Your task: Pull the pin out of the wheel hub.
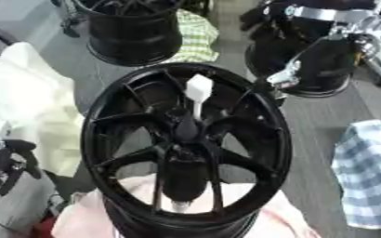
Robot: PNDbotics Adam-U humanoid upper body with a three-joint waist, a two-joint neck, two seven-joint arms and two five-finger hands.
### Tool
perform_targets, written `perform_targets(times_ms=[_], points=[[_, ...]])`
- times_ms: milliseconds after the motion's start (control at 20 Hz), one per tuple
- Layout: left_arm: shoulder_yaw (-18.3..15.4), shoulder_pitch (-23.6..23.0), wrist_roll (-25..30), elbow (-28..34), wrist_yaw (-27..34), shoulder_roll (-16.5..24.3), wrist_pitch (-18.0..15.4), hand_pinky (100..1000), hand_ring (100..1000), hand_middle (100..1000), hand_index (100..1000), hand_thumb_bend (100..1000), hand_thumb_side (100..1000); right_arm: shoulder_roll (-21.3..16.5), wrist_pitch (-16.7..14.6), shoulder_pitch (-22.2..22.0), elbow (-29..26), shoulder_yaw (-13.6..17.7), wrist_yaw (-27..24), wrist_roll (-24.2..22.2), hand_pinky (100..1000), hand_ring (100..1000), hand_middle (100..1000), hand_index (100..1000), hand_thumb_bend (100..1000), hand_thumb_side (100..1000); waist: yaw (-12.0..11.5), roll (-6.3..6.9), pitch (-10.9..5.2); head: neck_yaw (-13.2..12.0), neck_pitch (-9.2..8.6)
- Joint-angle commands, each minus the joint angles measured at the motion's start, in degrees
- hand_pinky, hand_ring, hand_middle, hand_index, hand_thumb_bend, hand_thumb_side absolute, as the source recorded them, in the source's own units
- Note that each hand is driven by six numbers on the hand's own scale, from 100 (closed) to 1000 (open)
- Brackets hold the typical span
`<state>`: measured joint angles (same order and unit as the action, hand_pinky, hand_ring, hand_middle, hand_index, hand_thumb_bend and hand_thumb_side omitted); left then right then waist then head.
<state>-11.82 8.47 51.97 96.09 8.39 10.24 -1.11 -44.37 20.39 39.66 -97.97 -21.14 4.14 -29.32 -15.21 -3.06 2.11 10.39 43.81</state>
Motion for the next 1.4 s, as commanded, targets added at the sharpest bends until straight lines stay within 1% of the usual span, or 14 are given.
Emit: perform_targets(times_ms=[50, 300, 550, 850, 1100, 1250, 1400], points=[[0.7, 1.2, 0.0, 1.3, 0.5, 0.0, 0.4, 574, 189, 538, 761, 100, 664, 2.0, 0.1, 1.9, 3.9, -0.7, 6.0, -1.0, 858, 915, 913, 978, 659, 227, -0.4, 0.40, -0.34, 1.1, 0.17], [1.3, 1.8, 0.0, 1.5, 0.5, -0.6, 1.1, 574, 197, 538, 761, 100, 665, 5.9, -0.1, 2.8, 8.6, -2.1, 13.1, -0.6, 853, 906, 903, 973, 663, 240, -1.4, 0.41, -0.18, 2.2, -0.60], [1.4, 2.2, 0.0, 1.6, 0.5, -0.8, 1.3, 574, 197, 538, 761, 100, 665, 8.1, -0.3, 3.0, 11.7, -2.7, 16.4, 0.6, 840, 888, 884, 968, 672, 254, -2.0, 0.45, 0.07, 2.6, -1.17], [2.0, 2.7, 0.0, 1.5, 0.5, -1.1, 1.5, 573, 196, 538, 761, 100, 666, 9.5, -0.1, 3.6, 13.9, -3.2, 17.6, 2.0, 815, 862, 861, 959, 676, 272, -2.7, 0.60, 0.33, 3.4, -1.91], [2.2, 2.9, 0.0, 1.5, 0.3, -1.3, 1.5, 573, 195, 538, 761, 100, 666, 10.4, -0.2, 3.8, 14.5, -3.7, 18.2, 1.7, 784, 834, 836, 940, 680, 285, -3.0, 0.55, 0.40, 3.8, -2.46], [2.3, 3.0, 0.0, 1.4, 0.1, -1.4, 1.5, 573, 194, 538, 761, 100, 668, 11.0, 0.1, 3.8, 15.1, -4.0, 18.7, 1.2, 748, 797, 797, 907, 670, 297, -3.1, 0.48, 0.42, 3.9, -2.64], [2.4, 3.1, 0.0, 1.4, 0.0, -1.4, 1.5, 573, 195, 538, 761, 100, 668, 11.4, 0.2, 3.8, 15.3, -4.1, 19.4, 0.8, 739, 787, 786, 901, 666, 304, -3.2, 0.44, 0.42, 4.0, -2.68]])
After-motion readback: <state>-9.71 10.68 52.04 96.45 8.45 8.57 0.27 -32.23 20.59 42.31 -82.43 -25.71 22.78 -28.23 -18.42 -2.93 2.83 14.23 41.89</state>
